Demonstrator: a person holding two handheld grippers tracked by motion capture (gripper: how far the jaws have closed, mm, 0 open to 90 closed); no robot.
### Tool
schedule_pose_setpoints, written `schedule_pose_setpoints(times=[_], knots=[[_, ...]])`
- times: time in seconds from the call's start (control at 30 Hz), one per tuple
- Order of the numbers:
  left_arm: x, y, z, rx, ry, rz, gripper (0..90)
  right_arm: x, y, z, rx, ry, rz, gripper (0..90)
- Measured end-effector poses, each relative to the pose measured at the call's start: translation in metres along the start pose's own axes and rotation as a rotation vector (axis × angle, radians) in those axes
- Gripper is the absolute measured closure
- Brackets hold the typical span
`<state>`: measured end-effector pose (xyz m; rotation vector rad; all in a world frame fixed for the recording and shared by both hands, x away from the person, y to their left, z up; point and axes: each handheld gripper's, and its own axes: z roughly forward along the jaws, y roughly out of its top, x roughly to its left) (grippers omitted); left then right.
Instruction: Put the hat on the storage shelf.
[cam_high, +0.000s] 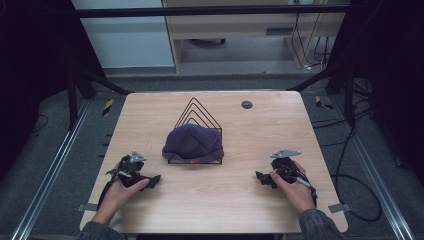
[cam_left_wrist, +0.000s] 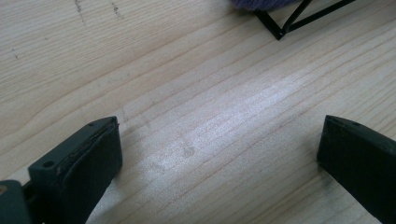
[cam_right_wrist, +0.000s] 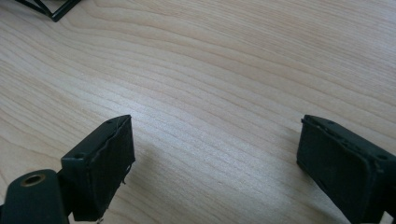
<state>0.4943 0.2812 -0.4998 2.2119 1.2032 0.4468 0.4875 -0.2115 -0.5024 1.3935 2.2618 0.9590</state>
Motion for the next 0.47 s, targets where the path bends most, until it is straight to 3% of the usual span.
schedule_pose_setpoints(times=[0.17,0.27,0.47], knots=[[-0.0002,0.0007,0.0002,0.005,-0.001,0.002,0.0,0.0069,-0.0057,0.0046,-0.040,-0.054,-0.046,7.0],[-0.0002,0.0010,0.0004,0.006,-0.003,0.004,0.0,0.0083,-0.0090,0.0059,-0.068,-0.060,-0.044,6.2],[-0.0003,0.0018,0.0009,0.007,-0.006,0.007,0.0,0.0082,-0.0094,0.0057,-0.068,-0.063,-0.048,6.2]])
